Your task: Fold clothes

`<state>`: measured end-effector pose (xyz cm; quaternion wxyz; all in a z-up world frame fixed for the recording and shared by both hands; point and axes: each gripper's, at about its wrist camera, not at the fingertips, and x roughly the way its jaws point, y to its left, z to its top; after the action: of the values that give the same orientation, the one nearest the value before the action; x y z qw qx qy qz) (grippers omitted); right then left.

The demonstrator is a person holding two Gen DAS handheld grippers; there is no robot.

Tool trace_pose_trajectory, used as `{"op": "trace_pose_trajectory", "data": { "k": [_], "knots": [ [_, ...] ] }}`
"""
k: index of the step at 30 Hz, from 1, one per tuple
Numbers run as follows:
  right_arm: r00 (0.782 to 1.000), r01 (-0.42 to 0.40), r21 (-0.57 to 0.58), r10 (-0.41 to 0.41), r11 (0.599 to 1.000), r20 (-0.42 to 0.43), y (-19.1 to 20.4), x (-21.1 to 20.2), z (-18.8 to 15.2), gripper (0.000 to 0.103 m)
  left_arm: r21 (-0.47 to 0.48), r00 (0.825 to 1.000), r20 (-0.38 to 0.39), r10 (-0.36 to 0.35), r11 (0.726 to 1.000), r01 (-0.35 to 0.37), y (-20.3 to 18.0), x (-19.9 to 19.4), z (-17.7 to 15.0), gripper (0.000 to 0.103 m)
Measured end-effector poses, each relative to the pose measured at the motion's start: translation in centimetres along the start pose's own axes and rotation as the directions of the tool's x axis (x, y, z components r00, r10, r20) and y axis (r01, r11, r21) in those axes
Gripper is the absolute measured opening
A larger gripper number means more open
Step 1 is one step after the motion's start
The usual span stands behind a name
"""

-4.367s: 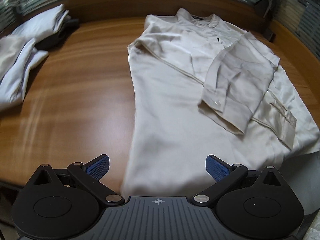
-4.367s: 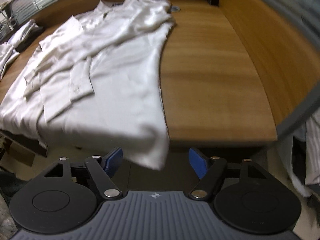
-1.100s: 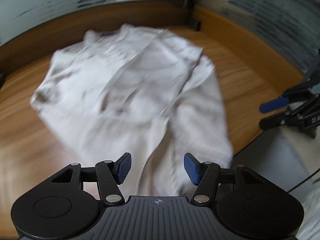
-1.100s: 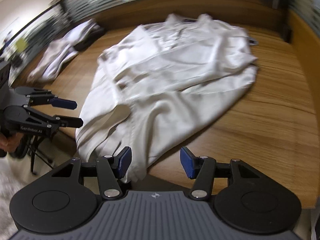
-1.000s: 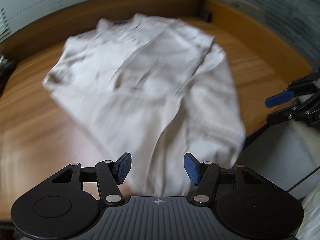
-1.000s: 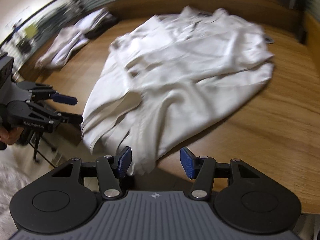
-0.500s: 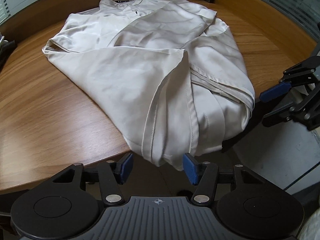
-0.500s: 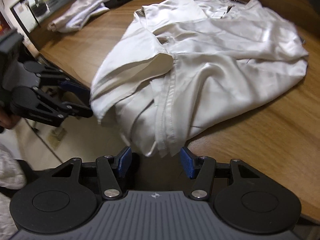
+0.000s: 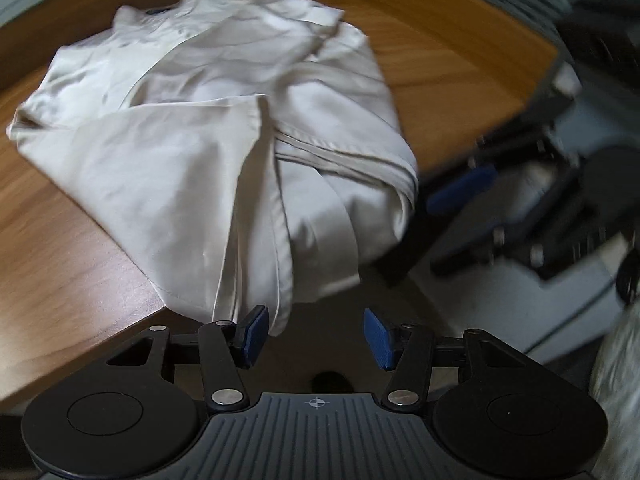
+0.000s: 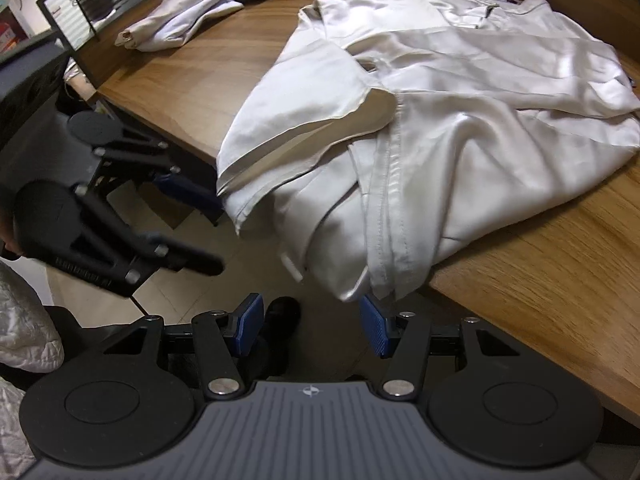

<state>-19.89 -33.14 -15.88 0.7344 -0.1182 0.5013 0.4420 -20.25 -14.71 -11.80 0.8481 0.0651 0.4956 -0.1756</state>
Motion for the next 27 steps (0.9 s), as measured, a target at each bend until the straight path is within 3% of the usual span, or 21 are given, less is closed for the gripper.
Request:
{"op": "trace_pose_trajectory", "data": {
  "k": [3,6,9,12,15,18,23,27],
  "knots": [
    [1.000,0.020,0.006,-0.020,1.000,0.000,-0.4,-0.7,0.0,0.060,-0.010,0.995,0.032,0.091,0.996,-0.091,0.8,-0.4,-0.8,0.056],
    [0.999,0.039,0.008,-0.039,0.999,0.005,-1.0,-1.3,0.1,0.060,-0.042,0.993,0.017,0.117,0.992,-0.116,2.4,0.3,-1.1,0.054],
    [0.999,0.050,0.004,-0.050,0.999,0.011,-1.3,-2.0,0.3,0.060,-0.054,0.994,0.018,0.109,0.993,-0.108,3.1,1.4,-1.5,0.040],
    [0.998,0.070,-0.008,-0.070,0.998,0.006,-1.4,-2.5,0.5,0.060,-0.050,0.992,0.052,0.112,0.993,-0.109,3.2,1.8,-1.8,0.032],
    [0.996,0.088,-0.017,-0.088,0.996,0.003,-1.4,-3.0,0.8,0.060,-0.045,0.991,0.085,0.100,0.994,-0.096,3.1,2.0,-1.9,0.012],
    [0.995,0.099,-0.018,-0.099,0.995,0.007,-1.6,-3.5,1.0,0.060,-0.057,0.994,0.092,0.051,0.997,-0.045,2.5,1.4,-2.0,0.012],
    [0.995,0.093,0.010,-0.093,0.996,0.028,-2.1,-3.3,1.4,0.060,-0.054,0.994,0.061,-0.094,0.994,0.097,0.9,-0.1,-2.3,0.013],
    [0.994,0.100,0.025,-0.101,0.995,0.041,-2.0,-2.0,1.5,0.059,0.041,0.995,0.081,-0.066,0.997,0.062,0.2,-1.7,-1.8,0.014]
  ]
}}
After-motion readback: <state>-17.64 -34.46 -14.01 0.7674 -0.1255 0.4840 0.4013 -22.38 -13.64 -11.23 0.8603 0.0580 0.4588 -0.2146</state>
